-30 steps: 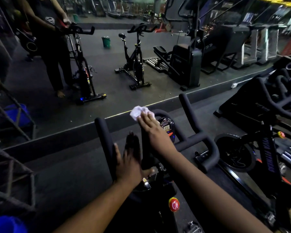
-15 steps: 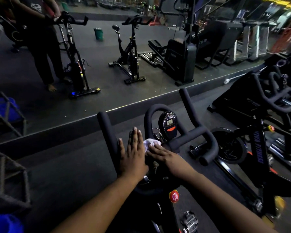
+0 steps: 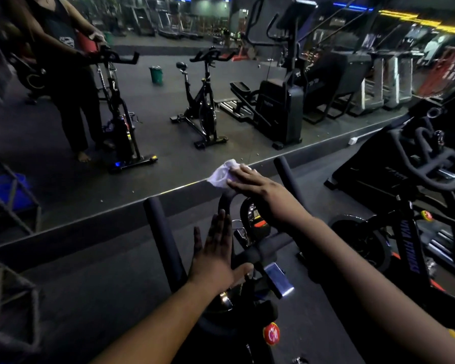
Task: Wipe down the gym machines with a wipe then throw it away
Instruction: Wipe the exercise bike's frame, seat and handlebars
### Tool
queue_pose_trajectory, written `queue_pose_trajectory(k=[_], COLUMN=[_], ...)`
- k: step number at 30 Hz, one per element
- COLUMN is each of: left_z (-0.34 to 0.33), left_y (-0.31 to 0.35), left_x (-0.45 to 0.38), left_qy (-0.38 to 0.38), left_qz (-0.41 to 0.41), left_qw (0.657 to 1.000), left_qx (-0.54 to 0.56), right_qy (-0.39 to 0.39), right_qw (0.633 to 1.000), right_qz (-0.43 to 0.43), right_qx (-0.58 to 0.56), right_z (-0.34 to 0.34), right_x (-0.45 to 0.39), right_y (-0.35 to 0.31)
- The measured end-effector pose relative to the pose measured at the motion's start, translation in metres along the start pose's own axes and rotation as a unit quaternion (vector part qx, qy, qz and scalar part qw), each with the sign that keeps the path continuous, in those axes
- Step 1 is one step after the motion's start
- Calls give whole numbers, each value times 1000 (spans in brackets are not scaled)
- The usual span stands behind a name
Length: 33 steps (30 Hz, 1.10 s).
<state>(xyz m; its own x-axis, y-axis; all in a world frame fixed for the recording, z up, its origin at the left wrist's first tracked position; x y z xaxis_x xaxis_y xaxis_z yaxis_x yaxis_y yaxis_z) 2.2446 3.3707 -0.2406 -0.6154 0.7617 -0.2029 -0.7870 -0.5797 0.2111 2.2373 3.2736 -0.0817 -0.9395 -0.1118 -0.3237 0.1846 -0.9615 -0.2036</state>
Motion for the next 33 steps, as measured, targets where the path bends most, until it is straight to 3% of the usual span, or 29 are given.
queue_pose_trajectory(k=[4, 7, 14, 21, 29, 31, 33], left_z=[1, -4, 0, -4, -5, -5, -6], left_y=[5, 5, 6, 1, 3, 3, 2], left_x=[0, -3, -1, -1, 0, -1, -2], left_qy=[9, 14, 40, 20, 15, 13, 8], left_qz=[8, 11, 20, 40, 41, 37, 36], left_qw=[1000, 999, 998, 998, 999, 999, 999], left_qx=[-26, -38, -46, -43, -33, -29, -25], right_qy=[-248, -308, -212, -118, -182, -113, -10], right_qw=[967, 949, 976, 984, 968, 979, 973], right_qz=[42, 40, 40, -131, -173, -170, -228], right_qx=[50, 52, 31, -18, 25, 3, 21], right_z=[-66, -81, -47, -66, -83, -60, -35], right_x=[-41, -50, -25, 57, 141, 139, 135], right_y=[28, 41, 79, 116, 89, 80, 96])
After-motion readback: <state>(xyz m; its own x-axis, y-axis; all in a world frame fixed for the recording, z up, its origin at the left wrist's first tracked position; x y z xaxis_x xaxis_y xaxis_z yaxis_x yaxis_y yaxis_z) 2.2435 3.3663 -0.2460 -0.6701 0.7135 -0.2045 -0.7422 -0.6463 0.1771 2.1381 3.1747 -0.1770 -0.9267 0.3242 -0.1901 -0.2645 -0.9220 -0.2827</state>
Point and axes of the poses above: each hand's wrist, its own x-axis away from the middle knuckle, its own z-axis out of the back of the hand, y = z × x, the point moved 10 cm from there along -x, towards the middle knuckle, and after that the axes turned 1 degree about -z, right-handed, at the moved point
